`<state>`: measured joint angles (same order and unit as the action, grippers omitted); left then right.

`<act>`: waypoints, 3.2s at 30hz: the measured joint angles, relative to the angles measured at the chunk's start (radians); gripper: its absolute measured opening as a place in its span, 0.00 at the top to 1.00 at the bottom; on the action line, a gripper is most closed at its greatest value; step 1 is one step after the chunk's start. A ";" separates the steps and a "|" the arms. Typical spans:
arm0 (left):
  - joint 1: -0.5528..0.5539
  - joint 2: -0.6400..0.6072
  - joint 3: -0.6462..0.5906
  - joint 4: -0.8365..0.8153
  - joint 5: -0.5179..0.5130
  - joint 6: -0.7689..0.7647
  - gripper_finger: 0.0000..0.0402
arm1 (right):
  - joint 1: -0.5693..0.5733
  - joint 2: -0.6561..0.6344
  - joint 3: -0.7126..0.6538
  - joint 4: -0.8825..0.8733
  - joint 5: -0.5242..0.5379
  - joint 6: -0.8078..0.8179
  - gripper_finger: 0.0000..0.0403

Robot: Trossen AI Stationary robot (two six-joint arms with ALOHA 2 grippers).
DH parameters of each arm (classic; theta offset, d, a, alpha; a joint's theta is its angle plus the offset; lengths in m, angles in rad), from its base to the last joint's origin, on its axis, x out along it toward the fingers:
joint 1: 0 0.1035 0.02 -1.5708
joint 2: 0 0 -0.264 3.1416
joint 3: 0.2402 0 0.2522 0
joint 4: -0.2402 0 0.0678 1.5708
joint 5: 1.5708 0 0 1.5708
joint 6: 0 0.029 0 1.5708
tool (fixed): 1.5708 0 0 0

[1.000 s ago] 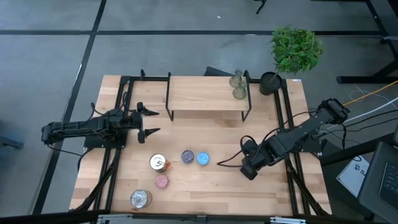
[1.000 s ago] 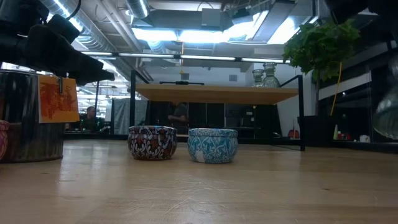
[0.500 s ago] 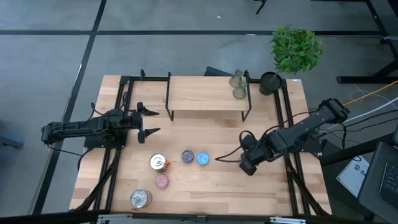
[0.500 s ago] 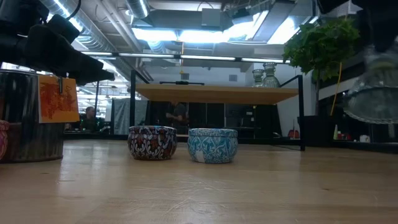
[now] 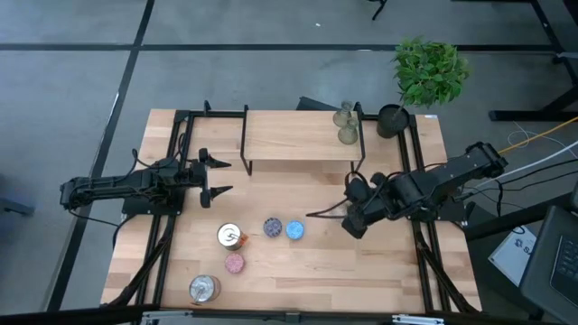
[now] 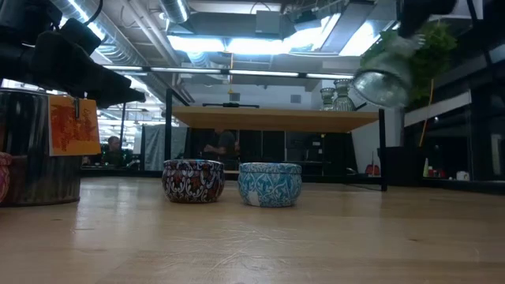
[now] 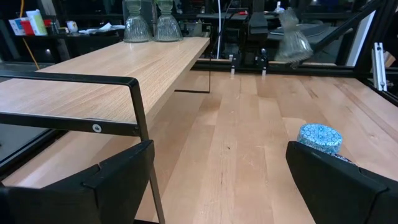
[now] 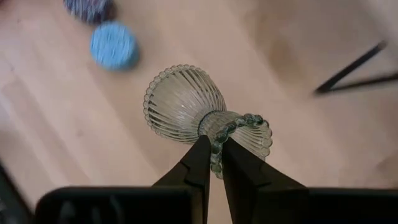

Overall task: Pick & Place candle stick holders
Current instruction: Put the transparent glass candle holder on the shelf aligned with the other transparent glass candle holder

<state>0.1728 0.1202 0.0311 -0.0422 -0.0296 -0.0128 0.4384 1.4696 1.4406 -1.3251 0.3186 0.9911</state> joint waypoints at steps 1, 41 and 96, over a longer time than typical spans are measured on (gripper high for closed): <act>0.000 0.000 0.000 0.000 0.000 0.000 0.10 | -0.007 0.000 0.012 -0.006 0.025 -0.025 0.91; 0.000 0.000 0.000 0.000 0.000 0.000 0.10 | -0.425 0.000 0.093 -0.107 0.255 -1.130 0.91; 0.000 0.000 0.000 0.000 0.000 0.000 0.10 | -0.529 0.045 0.092 -0.078 0.174 -1.111 0.88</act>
<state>0.1726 0.1203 0.0309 -0.0422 -0.0296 -0.0128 -0.0910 1.5146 1.5326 -1.4031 0.4925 -0.1197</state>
